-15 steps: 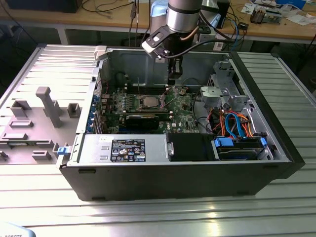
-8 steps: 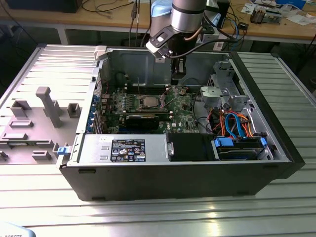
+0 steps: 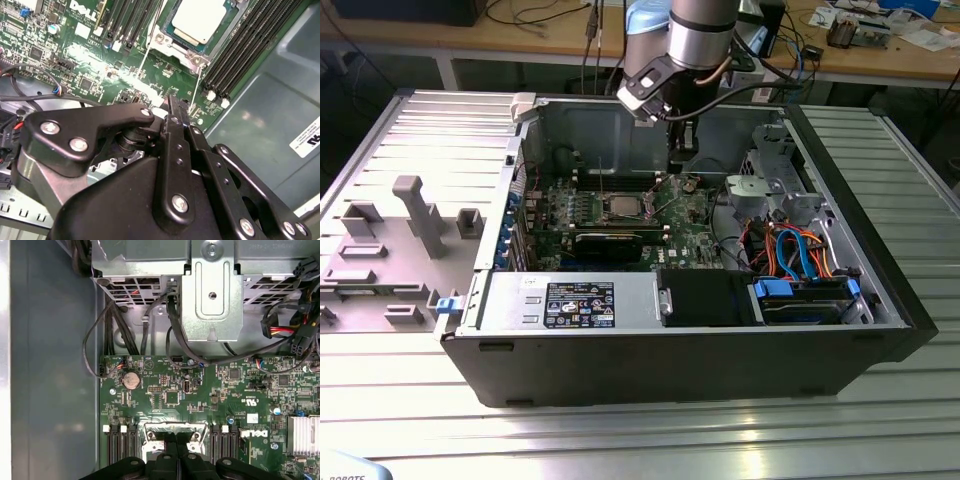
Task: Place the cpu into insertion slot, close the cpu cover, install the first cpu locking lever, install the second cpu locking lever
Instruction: 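Close the cpu cover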
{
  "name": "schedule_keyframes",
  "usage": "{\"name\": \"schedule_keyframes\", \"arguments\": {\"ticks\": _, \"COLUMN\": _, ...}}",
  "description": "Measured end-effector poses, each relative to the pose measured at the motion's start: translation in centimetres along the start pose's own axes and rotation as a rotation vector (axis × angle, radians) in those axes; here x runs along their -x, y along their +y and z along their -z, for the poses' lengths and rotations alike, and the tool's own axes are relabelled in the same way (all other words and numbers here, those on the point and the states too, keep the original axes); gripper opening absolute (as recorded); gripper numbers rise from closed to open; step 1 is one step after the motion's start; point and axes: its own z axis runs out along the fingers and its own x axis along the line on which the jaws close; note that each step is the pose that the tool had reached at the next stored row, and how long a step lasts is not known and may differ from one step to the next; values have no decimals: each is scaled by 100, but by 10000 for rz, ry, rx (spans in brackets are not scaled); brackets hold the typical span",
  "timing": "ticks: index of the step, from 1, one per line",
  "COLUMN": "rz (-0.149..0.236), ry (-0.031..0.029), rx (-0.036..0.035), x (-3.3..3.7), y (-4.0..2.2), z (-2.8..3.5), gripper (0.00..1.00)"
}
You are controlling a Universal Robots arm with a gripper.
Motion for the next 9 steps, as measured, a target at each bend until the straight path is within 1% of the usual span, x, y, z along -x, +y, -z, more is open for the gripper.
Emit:
{"name": "schedule_keyframes", "arguments": {"ticks": 1, "rz": 1, "ry": 0, "rx": 0, "x": 0, "y": 6, "z": -2, "gripper": 11}}
{"name": "schedule_keyframes", "arguments": {"ticks": 2, "rz": 0, "ry": -5, "rx": 0, "x": 0, "y": 26, "z": -6, "gripper": 11}}
{"name": "schedule_keyframes", "arguments": {"ticks": 5, "rz": -1, "ry": -64, "rx": 0, "x": 0, "y": 57, "z": -32, "gripper": 11}}
{"name": "schedule_keyframes", "arguments": {"ticks": 6, "rz": -1, "ry": -82, "rx": 0, "x": 0, "y": 78, "z": -47, "gripper": 11}}
{"name": "schedule_keyframes", "arguments": {"ticks": 9, "rz": -1, "ry": -86, "rx": 1, "x": 1, "y": 117, "z": -82, "gripper": 11}}
